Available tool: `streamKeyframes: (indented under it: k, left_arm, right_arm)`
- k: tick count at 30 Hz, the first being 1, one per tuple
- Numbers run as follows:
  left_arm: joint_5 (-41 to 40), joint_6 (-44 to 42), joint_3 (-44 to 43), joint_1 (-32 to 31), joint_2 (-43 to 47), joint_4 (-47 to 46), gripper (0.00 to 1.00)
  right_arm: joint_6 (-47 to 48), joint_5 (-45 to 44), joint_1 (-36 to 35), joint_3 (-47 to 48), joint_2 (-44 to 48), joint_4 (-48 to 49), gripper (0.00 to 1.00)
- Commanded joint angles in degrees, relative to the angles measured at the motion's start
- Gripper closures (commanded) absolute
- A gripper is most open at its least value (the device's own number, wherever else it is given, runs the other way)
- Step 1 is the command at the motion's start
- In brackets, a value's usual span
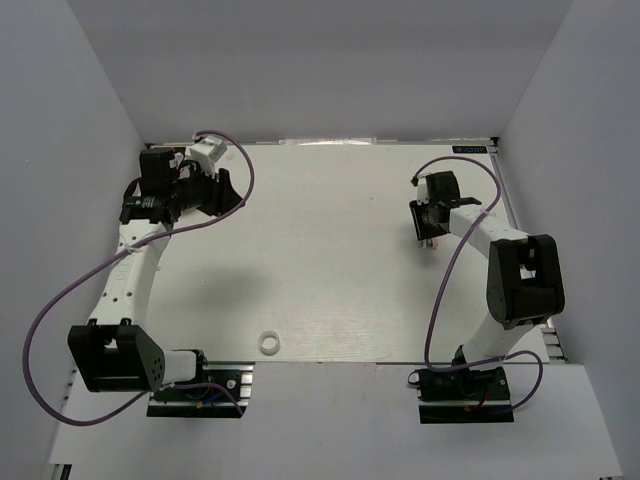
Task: Sort the stationery into containers
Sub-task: Pick up the stapler from the center of the board.
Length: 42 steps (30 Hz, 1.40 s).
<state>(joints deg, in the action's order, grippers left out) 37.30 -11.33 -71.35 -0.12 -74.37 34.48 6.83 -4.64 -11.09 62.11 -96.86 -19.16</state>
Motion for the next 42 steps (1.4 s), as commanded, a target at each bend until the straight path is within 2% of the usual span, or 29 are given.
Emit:
streamKeyframes:
  k: [1,10,23,26,29,31,33,36,42]
  left_arm:
    - [2.8,-0.4,-0.8,0.2,-0.2,-1.6,0.45]
    - [1.7,0.3,-0.4,0.2,1.7,-1.5,0.45]
    - [1.5,0.6,-0.1,0.2,1.7,-3.2,0.45]
    - [0.9,0.2,0.3,0.2,1.9,-3.1,0.45]
    - [0.7,0.2,1.3,0.2,2.6,-3.5,0.45]
    - [0.7,0.3,1.7,0.2,2.9,-4.0,0.45]
    - [1.4,0.4,1.5,0.2,2.7,-3.3,0.45]
    - [5.2,0.5,-0.2,0.2,1.3,-1.0,0.45]
    - [17.4,2.4,1.2,-0.3,1.0,-0.7,0.45]
  right_arm:
    - [-0.1,-1.2,-0.2,1.2,1.5,0.6,0.63]
    - [-0.3,-2.5,-0.8,-1.2,0.1,2.5,0.68]
    - [-1.4,-3.2,-0.9,-3.6,0.3,3.4,0.69]
    - [-1.6,-2.6,-0.9,-3.3,-0.7,3.8,0.75]
    - [-1.6,-2.6,-1.1,-2.7,-0.8,3.8,0.86]
    - [-1.1,-2.3,-1.0,-2.5,-0.6,3.7,0.98]
    - [-0.6,-0.7,-1.5,-3.0,0.4,3.4,1.0]
    - [3.4,4.0,-2.1,-4.9,4.6,3.9,1.0]
    - [26.6,15.5,-4.3,-12.4,17.0,3.7,1.0]
